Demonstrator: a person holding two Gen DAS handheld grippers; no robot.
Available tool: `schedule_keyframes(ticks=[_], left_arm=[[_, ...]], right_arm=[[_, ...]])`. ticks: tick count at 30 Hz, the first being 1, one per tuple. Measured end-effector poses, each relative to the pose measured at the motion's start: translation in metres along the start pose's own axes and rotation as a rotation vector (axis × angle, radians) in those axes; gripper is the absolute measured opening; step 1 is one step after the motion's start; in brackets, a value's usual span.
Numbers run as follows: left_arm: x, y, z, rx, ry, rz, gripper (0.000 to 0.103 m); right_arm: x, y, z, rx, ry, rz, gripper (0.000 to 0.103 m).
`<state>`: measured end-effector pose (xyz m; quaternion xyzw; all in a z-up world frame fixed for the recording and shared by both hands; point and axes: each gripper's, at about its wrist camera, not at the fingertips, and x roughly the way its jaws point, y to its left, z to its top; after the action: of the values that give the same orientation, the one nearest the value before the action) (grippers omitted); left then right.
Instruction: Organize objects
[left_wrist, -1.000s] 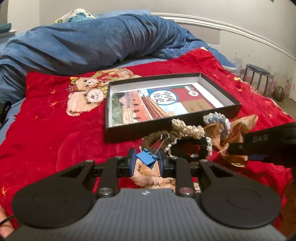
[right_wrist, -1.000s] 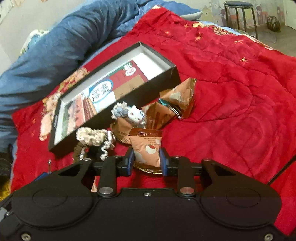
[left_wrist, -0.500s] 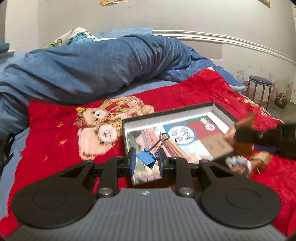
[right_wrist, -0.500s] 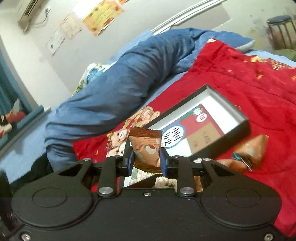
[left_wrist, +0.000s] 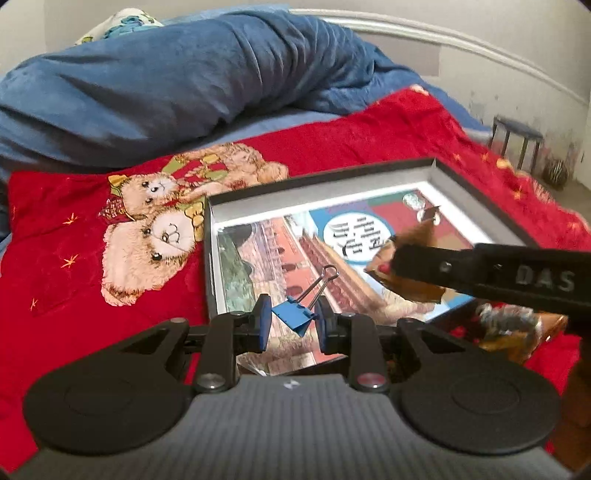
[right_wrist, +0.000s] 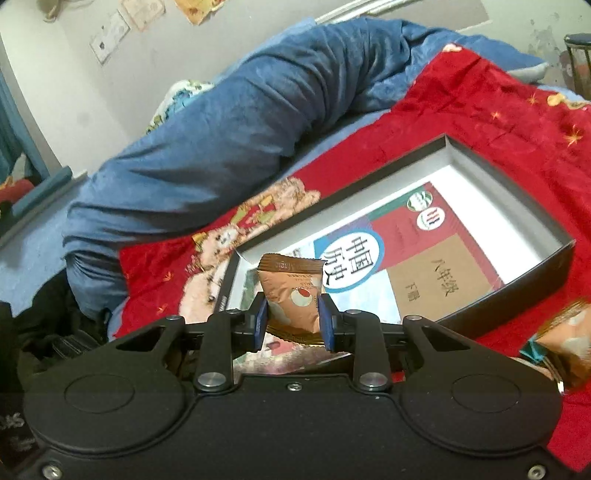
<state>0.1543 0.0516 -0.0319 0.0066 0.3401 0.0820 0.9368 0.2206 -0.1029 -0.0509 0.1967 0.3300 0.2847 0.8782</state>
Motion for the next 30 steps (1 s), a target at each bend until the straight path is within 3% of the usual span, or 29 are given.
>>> schedule_keyframes(ticks=[3,5,7,10,13,14,17,21,24,27,30], left_arm=[[0.006,0.000,-0.004,-0.018,0.031,0.000,0.030],[0.008,-0.001,-0.006,-0.006,0.041,-0.004,0.037],[0.008,-0.003,-0.008,0.012,0.046,-0.015,0.054],[0.000,-0.006,-0.010,0.035,0.012,0.022,0.073],[-0.015,-0.005,-0.008,0.066,-0.023,0.023,0.080],[-0.024,-0.003,-0.008,0.070,-0.038,0.010,0.081],[-0.052,-0.001,-0.013,0.076,-0.074,-0.075,0.081],[-0.078,-0.020,-0.034,0.198,-0.106,-0.128,0.082],[-0.077,-0.034,-0.045,0.252,-0.096,-0.149,0.081],[-0.066,-0.044,-0.051,0.279,-0.074,-0.137,0.073],[-0.050,-0.051,-0.052,0.280,-0.053,-0.074,0.053]], right_arm=[[0.009,-0.002,-0.003,0.002,0.029,-0.036,0.029],[0.012,-0.003,-0.004,-0.009,0.056,-0.049,0.030],[0.011,-0.003,-0.005,-0.006,0.052,-0.061,0.032],[0.000,-0.004,-0.004,0.027,0.026,-0.049,0.051],[-0.024,-0.006,0.003,0.073,-0.009,-0.014,0.055],[-0.034,-0.006,0.004,0.094,-0.028,-0.013,0.061],[-0.068,-0.006,-0.003,0.142,-0.055,-0.028,0.064],[-0.095,-0.001,-0.020,0.129,0.022,-0.159,0.064],[-0.103,-0.001,-0.030,0.136,0.064,-0.184,0.062],[-0.100,-0.002,-0.040,0.134,0.103,-0.211,0.060],[-0.088,-0.007,-0.042,0.141,0.131,-0.201,0.048]])
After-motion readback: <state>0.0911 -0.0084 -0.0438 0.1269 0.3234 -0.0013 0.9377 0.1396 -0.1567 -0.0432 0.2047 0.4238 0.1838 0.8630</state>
